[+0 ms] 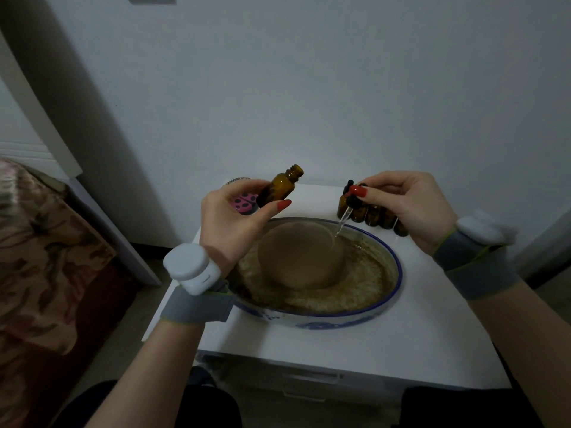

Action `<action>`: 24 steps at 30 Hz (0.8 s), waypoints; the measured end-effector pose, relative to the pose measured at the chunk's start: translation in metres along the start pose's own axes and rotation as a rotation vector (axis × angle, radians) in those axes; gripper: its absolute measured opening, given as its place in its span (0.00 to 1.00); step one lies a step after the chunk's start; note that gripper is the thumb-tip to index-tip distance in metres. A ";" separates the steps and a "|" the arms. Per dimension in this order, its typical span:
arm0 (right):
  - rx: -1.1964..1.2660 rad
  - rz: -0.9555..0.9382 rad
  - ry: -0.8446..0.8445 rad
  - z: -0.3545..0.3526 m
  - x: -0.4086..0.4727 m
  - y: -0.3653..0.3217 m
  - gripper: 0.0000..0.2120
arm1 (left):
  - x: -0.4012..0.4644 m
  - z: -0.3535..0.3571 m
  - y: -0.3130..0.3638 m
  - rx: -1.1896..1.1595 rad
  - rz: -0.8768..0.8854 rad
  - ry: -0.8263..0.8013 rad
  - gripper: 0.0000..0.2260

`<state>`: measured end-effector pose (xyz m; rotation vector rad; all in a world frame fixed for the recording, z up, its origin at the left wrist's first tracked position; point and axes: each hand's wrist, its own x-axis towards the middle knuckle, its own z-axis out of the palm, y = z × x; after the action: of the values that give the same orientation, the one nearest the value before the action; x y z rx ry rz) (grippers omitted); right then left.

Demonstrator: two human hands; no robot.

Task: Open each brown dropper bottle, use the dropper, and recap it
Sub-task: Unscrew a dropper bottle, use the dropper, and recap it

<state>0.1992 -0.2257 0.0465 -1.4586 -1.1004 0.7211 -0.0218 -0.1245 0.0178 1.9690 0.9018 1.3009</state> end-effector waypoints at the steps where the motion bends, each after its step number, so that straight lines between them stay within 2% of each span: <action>1: 0.004 -0.002 -0.006 0.000 0.000 0.000 0.10 | 0.000 0.000 0.000 0.000 -0.001 0.000 0.11; 24: 0.016 -0.027 -0.089 0.000 0.002 0.003 0.10 | 0.001 -0.002 -0.001 0.007 -0.026 -0.001 0.13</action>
<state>0.2010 -0.2240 0.0434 -1.4068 -1.1769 0.7802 -0.0232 -0.1233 0.0183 1.9566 0.9295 1.2831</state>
